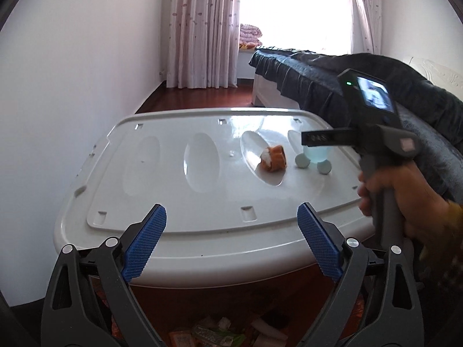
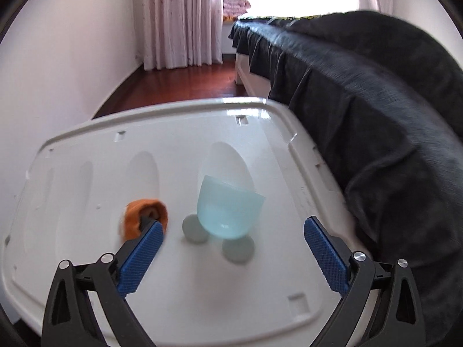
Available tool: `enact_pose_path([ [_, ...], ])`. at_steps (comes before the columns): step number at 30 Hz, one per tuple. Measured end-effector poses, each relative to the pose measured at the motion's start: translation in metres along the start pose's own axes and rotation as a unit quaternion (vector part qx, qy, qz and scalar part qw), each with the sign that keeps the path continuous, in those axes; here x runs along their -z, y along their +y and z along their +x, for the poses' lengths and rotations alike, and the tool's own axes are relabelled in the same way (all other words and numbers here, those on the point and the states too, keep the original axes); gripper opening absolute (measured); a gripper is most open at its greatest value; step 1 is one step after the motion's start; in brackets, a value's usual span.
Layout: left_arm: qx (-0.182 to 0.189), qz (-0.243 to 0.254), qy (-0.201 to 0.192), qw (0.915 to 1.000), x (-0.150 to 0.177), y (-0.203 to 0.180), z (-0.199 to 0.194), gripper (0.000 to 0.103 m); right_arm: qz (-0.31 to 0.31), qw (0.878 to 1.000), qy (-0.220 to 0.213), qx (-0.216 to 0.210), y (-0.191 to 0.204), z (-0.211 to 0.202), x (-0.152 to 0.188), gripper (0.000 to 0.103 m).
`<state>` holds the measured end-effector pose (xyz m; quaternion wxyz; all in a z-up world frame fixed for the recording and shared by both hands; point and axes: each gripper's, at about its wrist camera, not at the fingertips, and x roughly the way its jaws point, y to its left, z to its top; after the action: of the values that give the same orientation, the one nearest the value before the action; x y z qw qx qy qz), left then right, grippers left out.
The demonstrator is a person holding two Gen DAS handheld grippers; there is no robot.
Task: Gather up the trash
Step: 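Grasp the pale blue cup with the right tool while the left tool grasps the orange sock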
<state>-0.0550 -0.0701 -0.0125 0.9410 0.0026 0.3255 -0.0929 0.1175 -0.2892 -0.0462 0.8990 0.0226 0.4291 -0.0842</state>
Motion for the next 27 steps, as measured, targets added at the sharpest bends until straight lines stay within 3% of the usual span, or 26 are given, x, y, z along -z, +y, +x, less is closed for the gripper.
enact_pose_path([
  [6,0.004,-0.020,0.010,0.9997,0.005,0.013,0.004,0.090,0.008,1.000,0.025,0.013,0.004,0.035,-0.011,0.090],
  [9,0.007,-0.025,0.013,0.9996,0.005,0.014,0.006,0.090,0.006,0.999,0.042,0.020,0.004,0.049,-0.013,0.082],
  [13,0.007,-0.026,0.016,0.9995,0.007,0.015,0.007,0.090,0.010,0.998,0.057,0.009,0.002,0.055,-0.010,0.063],
  [14,0.006,-0.025,0.017,0.9995,0.007,0.015,0.008,0.090,0.007,0.998,0.055,0.011,0.003,0.055,-0.010,0.063],
  [21,0.020,-0.036,0.032,0.9986,0.000,0.015,0.016,0.090,-0.028,0.999,0.017,0.006,0.001,0.021,-0.008,0.062],
  [27,0.053,-0.042,0.039,0.9969,-0.040,-0.009,0.056,0.090,-0.056,0.998,-0.031,-0.002,-0.017,-0.039,-0.006,0.062],
])
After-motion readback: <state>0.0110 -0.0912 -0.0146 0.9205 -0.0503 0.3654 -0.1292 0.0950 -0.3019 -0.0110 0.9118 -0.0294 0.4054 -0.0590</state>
